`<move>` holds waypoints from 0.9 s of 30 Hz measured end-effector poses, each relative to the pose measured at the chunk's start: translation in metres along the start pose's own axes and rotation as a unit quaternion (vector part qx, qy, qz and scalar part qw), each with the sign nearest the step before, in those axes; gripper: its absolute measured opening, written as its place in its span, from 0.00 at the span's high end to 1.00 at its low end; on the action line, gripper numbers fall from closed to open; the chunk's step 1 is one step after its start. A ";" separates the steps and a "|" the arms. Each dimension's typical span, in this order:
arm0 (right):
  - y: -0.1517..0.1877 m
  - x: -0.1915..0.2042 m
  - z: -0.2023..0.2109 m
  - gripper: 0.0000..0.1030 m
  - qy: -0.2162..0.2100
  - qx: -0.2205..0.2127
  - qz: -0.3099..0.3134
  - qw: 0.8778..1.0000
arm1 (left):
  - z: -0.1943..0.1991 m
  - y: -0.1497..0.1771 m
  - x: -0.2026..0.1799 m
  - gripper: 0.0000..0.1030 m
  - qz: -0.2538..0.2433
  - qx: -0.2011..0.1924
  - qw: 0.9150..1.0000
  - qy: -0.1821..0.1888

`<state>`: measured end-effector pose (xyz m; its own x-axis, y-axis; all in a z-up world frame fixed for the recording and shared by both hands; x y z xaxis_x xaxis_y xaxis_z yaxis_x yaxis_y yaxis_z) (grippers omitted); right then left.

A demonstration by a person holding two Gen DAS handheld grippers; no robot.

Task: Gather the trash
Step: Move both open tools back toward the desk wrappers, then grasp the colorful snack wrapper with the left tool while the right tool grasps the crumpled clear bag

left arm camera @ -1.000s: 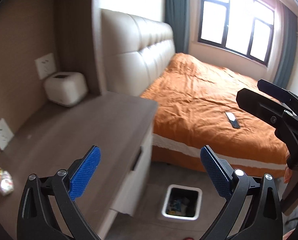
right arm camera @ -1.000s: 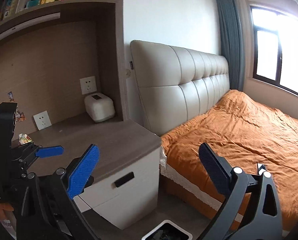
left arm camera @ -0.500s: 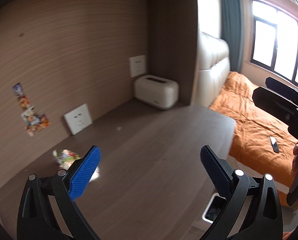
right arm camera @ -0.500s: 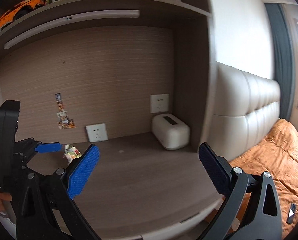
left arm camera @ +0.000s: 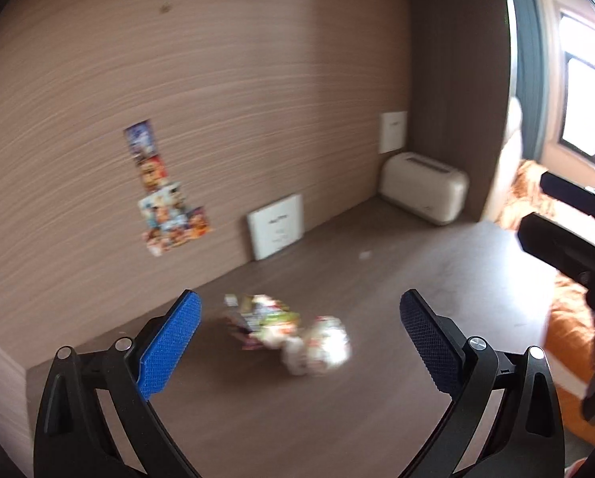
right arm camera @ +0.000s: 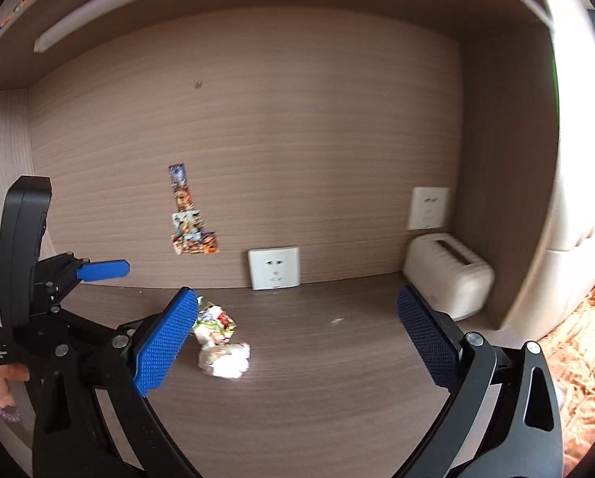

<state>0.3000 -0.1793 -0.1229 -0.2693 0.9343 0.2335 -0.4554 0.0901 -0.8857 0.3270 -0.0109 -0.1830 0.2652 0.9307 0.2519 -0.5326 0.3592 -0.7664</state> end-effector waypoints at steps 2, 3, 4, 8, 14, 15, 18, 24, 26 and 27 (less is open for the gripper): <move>0.005 0.010 -0.017 0.03 -0.006 0.013 0.002 1.000 | -0.012 0.010 0.015 0.05 -0.008 0.019 1.000 -0.017; 0.007 0.014 -0.024 0.03 -0.008 0.019 0.004 1.000 | -0.016 0.014 0.023 0.05 -0.007 0.023 0.999 -0.022; 0.010 0.020 -0.033 0.03 -0.013 0.028 0.006 1.000 | -0.020 0.016 0.031 0.05 -0.003 0.026 0.999 -0.022; 0.024 0.033 -0.058 0.03 -0.023 0.055 0.011 0.998 | -0.037 0.023 0.054 0.05 0.017 0.029 0.999 -0.005; 0.060 0.047 -0.096 0.04 -0.027 0.108 0.020 0.994 | -0.078 0.027 0.065 0.05 0.033 0.031 0.998 0.036; 0.065 0.048 -0.102 0.04 -0.023 0.116 0.021 0.993 | -0.084 0.028 0.064 0.05 0.030 0.033 0.998 0.041; 0.082 0.049 -0.122 0.04 -0.028 0.144 0.015 0.989 | -0.109 0.034 0.061 0.05 0.021 0.049 0.997 0.048; 0.104 0.056 -0.152 0.04 -0.022 0.184 0.031 0.982 | -0.142 0.040 0.047 0.08 0.001 0.069 0.994 0.083; 0.108 0.056 -0.162 0.04 -0.020 0.196 0.030 0.980 | -0.150 0.043 0.042 0.22 -0.004 0.079 0.993 0.090; 0.109 0.056 -0.164 0.04 -0.021 0.200 0.028 0.979 | -0.154 0.044 0.041 0.29 -0.003 0.082 0.992 0.096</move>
<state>0.3748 -0.0607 -0.2722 -0.3345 0.9181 0.2127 -0.7319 -0.1109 -0.6723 0.4380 0.0321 -0.2971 0.4081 0.9041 0.1266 -0.6507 0.3853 -0.6543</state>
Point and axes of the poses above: each gripper's, at about its wrist camera, not at the fingertips, and z roughly against the way its jaws point, x to its left, y to its underside, the point moved 5 cm from there along -z, roughly the way its jaws point, and after that the axes turned 12 degrees about -z, right-handed, at the moved point
